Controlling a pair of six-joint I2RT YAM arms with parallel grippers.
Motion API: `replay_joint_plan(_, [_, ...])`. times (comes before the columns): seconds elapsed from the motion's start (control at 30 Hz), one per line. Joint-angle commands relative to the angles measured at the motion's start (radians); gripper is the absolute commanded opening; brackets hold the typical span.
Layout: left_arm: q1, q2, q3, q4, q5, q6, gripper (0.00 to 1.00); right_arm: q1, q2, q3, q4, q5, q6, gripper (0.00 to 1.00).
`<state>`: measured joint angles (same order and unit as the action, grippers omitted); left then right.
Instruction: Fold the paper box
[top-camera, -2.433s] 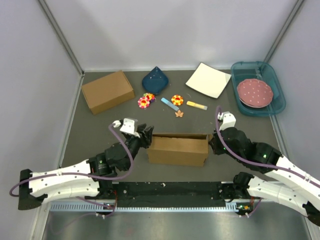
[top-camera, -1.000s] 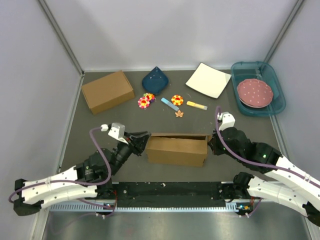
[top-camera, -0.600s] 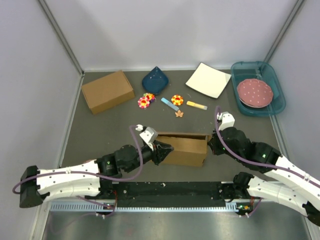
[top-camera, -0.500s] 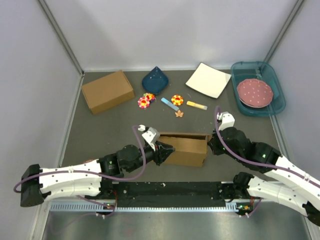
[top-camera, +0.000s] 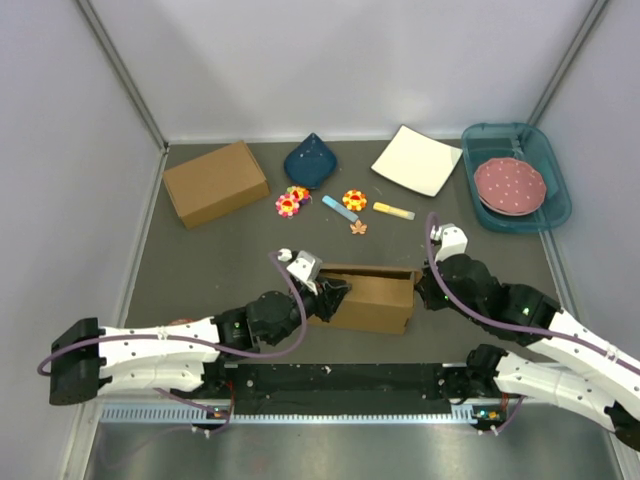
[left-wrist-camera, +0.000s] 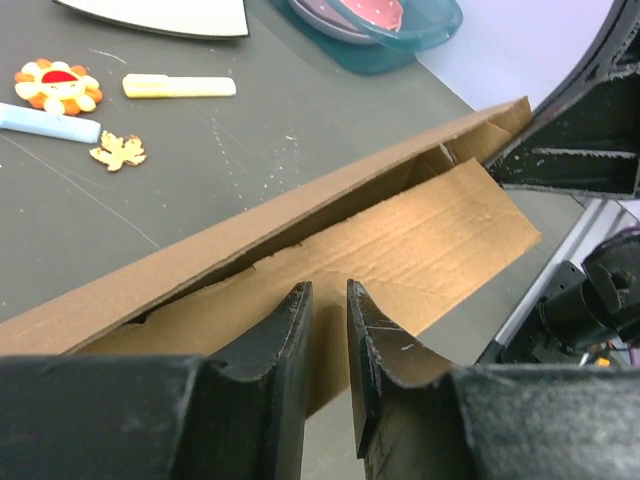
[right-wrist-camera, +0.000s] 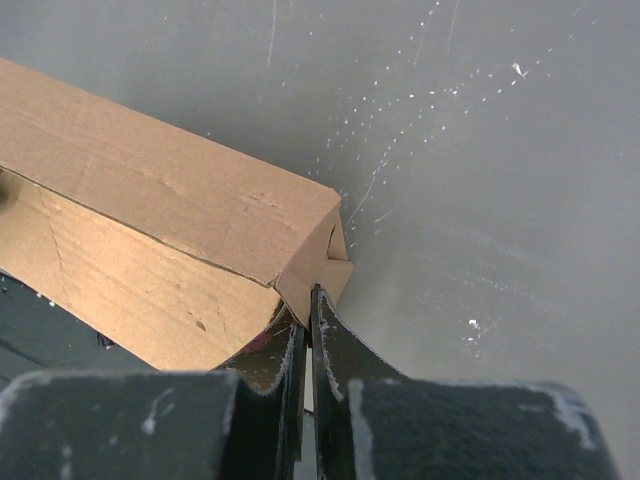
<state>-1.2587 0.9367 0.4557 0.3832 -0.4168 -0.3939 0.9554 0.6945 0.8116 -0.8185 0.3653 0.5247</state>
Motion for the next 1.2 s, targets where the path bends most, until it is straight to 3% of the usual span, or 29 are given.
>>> replay_joint_plan(0.0, [-0.018, 0.045, -0.017, -0.015, -0.108, -0.02, 0.25, 0.019, 0.01, 0.02, -0.014, -0.057, 0.011, 0.0])
replay_joint_plan(0.5, [-0.162, 0.129, -0.014, -0.003, -0.316, 0.007, 0.21, 0.019, -0.016, 0.1, -0.027, -0.12, 0.081, 0.0])
replay_joint_plan(1.17, [-0.169, 0.157, -0.011, -0.049, -0.381, -0.037, 0.19, 0.019, -0.021, 0.173, -0.053, -0.16, 0.11, 0.0])
